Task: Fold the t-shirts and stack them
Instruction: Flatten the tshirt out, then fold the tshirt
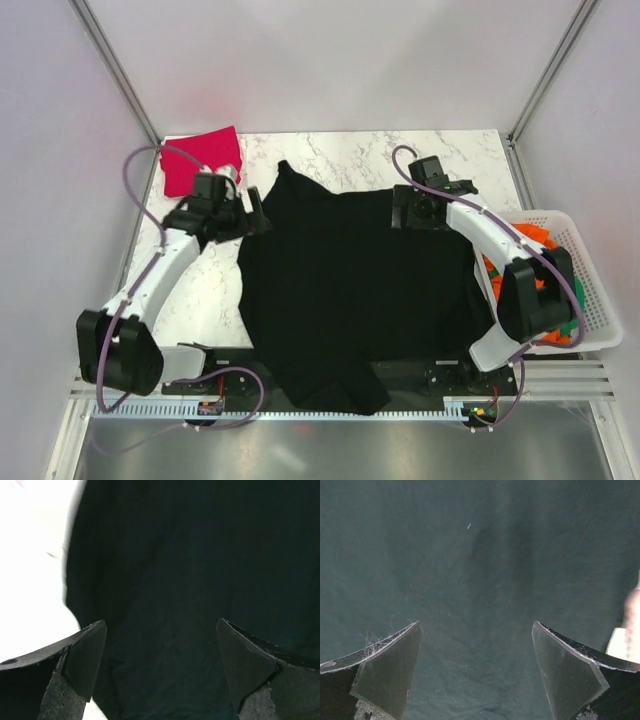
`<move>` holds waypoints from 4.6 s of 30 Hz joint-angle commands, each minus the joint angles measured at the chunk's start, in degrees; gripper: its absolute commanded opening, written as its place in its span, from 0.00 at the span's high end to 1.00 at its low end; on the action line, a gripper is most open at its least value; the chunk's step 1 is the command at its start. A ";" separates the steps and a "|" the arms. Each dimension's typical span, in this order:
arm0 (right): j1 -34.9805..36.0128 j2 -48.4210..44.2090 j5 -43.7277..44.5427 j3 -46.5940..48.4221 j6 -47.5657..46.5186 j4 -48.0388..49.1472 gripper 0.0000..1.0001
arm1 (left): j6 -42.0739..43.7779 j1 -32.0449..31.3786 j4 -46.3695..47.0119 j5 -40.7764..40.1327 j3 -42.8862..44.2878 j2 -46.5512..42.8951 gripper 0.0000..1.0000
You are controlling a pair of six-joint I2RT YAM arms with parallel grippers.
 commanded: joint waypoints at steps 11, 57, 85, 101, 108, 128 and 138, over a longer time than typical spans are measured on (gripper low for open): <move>-0.02 24.18 -10.56 16.15 1.52 5.32 0.02 | -1.53 -4.18 7.11 -11.54 6.04 28.37 0.01; 0.59 -17.97 -3.46 -10.06 6.97 0.32 0.02 | -30.95 -34.65 -19.63 -15.42 -15.64 -13.81 0.20; 0.59 -32.15 -4.60 -27.69 12.33 -1.18 0.02 | -43.97 -56.73 -13.64 -21.39 -14.07 11.87 0.96; 0.68 -4.74 -16.28 -25.85 13.49 13.13 0.02 | -40.73 -45.94 -34.74 -34.93 -12.84 -13.25 0.98; 2.34 12.32 -21.55 -11.36 11.03 14.55 0.02 | -32.91 -37.24 -33.42 -35.45 -13.46 -23.20 0.98; 7.10 -20.54 9.12 -31.19 26.12 0.22 0.02 | -28.15 -34.94 -28.14 -39.32 -14.69 -27.07 0.98; 3.31 -17.03 8.95 -36.21 26.58 5.41 0.26 | -28.42 -34.94 -28.14 -39.76 -14.95 -28.92 0.98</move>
